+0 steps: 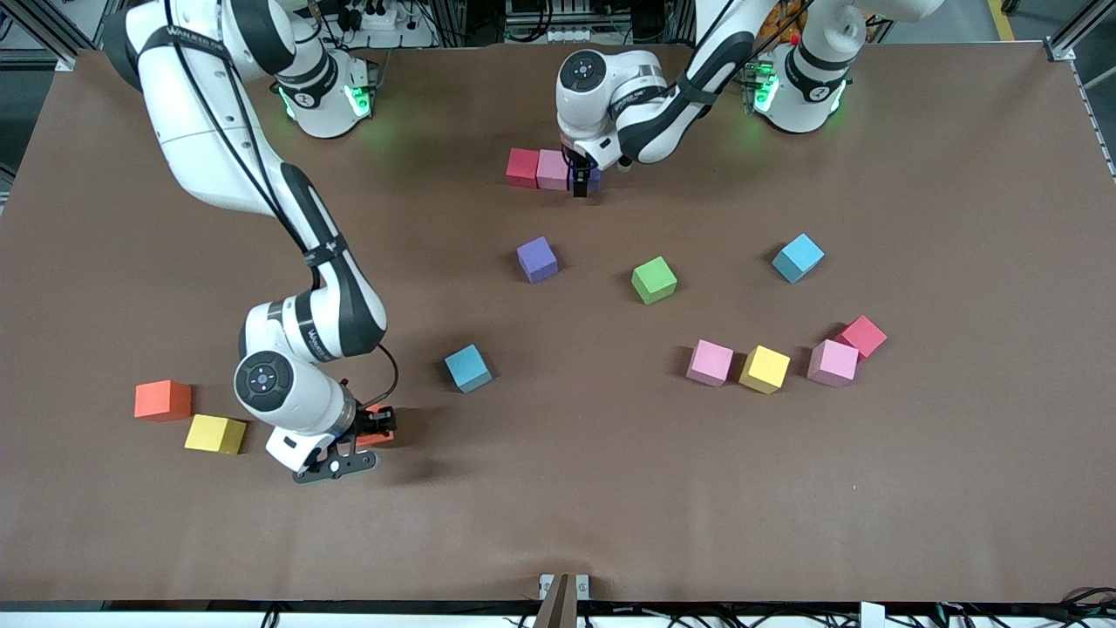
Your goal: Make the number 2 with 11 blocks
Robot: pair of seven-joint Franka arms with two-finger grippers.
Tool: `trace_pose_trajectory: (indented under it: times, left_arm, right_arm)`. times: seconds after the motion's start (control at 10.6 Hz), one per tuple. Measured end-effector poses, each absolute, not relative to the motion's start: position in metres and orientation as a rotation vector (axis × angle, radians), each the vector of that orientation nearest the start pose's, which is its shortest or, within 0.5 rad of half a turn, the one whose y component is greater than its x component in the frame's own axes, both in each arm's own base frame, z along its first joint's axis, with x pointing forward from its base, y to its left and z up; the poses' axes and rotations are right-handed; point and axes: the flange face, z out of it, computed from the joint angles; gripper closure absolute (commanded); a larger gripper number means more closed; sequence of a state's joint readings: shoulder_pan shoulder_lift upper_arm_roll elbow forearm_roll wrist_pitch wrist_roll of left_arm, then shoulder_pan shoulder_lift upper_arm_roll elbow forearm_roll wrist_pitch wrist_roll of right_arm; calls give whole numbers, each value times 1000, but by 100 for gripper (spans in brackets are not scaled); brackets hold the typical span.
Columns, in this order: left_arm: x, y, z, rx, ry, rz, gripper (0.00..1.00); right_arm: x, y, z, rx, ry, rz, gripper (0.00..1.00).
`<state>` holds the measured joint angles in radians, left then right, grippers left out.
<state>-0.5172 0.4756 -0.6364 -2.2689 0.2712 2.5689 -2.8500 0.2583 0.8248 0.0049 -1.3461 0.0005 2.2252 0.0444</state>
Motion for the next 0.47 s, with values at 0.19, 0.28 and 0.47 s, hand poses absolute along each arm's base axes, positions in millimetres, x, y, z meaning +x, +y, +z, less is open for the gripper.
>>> trace_pose_trajectory:
  times: [0.19,0.28,0.47]
  left_arm:
    - [193,-489,182,-2213,-2058,152,0]
    - [192,-490,182,-2213,-2056,151,0]
    - [194,-489,182,-2209,-2046,136,0]
  right_arm:
    - [701,210,249,-3107,-370,-63,100]
    - [691,218,259,-3103,-386,-60,100]
    - [672,235,285,-3089,-420,-49,100]
